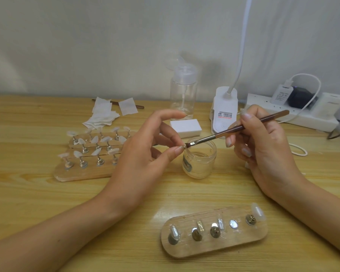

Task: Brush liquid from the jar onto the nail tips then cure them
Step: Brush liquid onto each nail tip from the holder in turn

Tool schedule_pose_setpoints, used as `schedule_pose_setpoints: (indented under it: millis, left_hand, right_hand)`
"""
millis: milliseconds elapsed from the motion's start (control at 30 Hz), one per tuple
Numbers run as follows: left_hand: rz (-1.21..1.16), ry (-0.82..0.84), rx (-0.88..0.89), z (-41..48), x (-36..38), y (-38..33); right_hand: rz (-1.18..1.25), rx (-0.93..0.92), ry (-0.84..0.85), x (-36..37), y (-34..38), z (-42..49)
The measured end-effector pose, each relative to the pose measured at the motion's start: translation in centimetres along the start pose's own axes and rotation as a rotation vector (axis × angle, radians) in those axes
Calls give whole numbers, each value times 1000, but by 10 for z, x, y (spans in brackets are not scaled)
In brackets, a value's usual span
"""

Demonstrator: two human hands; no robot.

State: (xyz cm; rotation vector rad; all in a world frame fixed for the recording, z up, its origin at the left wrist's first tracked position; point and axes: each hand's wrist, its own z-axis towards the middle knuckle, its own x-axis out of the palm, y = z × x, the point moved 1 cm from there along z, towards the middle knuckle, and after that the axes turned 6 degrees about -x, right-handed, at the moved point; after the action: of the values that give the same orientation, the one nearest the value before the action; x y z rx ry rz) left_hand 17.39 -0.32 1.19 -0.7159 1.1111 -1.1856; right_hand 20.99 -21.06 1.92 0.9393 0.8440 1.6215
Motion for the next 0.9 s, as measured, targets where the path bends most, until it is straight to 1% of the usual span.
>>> schedule_pose_setpoints:
  millis: [233, 333, 433, 567, 900]
  left_hand:
    - [-19, 7, -1, 0, 0, 0]
    - [-27, 11, 0, 0, 0, 1]
    - [-29, 14, 0, 0, 0, 1]
    - [-37, 17, 4, 0, 0, 1]
    - [-43, 17, 15, 0, 0, 1]
  right_hand:
    - [-94, 26, -58, -1, -1, 0]
    - [-56, -3, -85, -1, 0, 0]
    - [-9, -38, -54, 0, 2, 0]
    - [-29, -45, -7, 2, 1, -1]
    - [-62, -39, -33, 2, 2, -1]
